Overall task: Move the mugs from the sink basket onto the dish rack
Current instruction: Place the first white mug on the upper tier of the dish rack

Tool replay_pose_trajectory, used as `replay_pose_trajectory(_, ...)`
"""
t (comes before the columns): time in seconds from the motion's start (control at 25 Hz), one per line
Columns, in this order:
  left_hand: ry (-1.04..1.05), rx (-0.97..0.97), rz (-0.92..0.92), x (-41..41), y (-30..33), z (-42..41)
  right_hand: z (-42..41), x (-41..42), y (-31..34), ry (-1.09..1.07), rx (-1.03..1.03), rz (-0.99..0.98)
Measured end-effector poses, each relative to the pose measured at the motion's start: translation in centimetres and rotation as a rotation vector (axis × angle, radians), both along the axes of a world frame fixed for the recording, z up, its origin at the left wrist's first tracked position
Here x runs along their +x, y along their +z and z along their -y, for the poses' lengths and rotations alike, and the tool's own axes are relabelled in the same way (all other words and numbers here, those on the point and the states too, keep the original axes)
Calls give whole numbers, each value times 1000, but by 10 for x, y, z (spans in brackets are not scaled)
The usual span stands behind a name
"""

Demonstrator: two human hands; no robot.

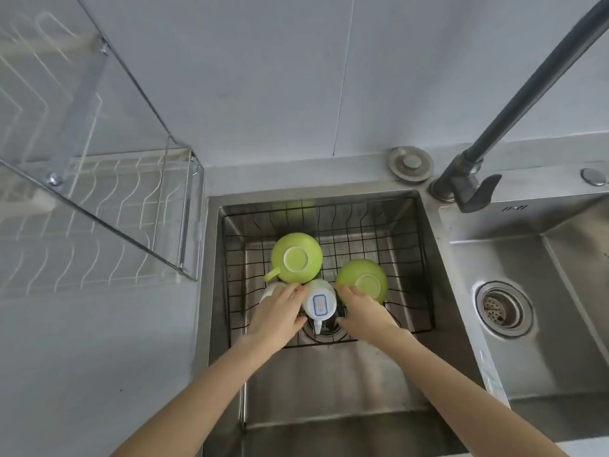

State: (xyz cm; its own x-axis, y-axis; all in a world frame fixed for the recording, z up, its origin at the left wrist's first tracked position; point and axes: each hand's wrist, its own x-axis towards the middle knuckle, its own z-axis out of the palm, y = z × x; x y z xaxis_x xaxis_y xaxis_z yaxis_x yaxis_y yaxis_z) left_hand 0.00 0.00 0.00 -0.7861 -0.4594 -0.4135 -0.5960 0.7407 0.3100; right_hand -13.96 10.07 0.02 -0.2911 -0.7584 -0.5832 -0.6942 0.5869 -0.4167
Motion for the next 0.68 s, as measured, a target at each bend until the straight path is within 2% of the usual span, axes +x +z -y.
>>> replay_pose_trajectory(0.24, -47, -48, 75, -16, -27, 4, 11, 0, -28, 39, 13, 17)
replay_pose_trajectory(0.32, -42, -122, 14, -17, -35, 4, 16, 4, -33, 60, 7, -1)
replay_pose_trajectory(0.48, -104, -242, 31, -23, -42, 4, 20, 8, -38, 112, -63, -48)
replay_pose_trajectory(0.56, -85, -228, -7, -21, -41, 5, 18, 7, -36, 115, -78, -45)
replay_pose_trajectory(0.68, -9, -105, -37, -19, -33, 2, 14, 7, -31, 110, -96, -42)
